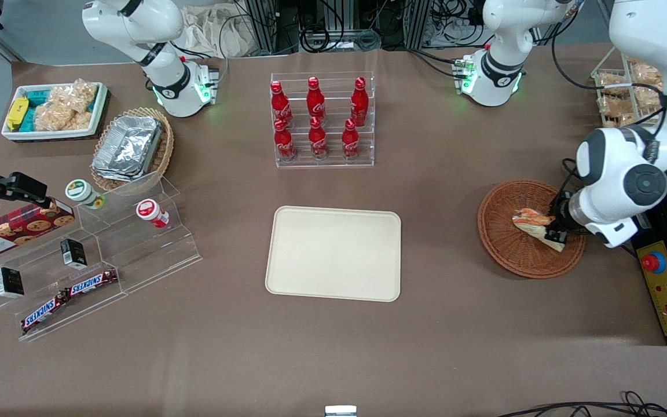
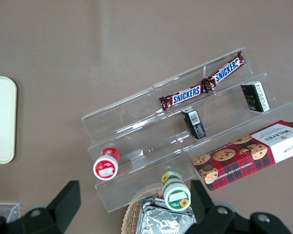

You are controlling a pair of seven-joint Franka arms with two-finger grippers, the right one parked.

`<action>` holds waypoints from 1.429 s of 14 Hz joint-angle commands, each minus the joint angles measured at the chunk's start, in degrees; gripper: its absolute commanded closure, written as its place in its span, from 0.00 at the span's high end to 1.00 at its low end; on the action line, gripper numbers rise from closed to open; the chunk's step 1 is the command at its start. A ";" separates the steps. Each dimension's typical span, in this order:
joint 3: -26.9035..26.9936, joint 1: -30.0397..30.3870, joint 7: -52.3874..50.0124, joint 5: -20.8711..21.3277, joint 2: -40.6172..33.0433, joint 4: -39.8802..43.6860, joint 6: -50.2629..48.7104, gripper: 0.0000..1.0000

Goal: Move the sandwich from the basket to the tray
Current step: 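Lift the sandwich and carry it with the left gripper over the beige tray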

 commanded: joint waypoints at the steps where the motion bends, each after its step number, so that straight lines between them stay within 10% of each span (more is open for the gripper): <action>1: -0.38 -0.28 -1.05 0.77 0.52 8.61 -7.55 0.00; 10: -17.22 -0.37 1.31 -0.55 3.58 27.45 -19.17 0.00; 14: -28.65 -0.54 13.96 5.07 10.69 29.64 -18.38 0.00; 20: -29.73 -13.97 13.10 18.69 28.09 39.04 -16.89 0.00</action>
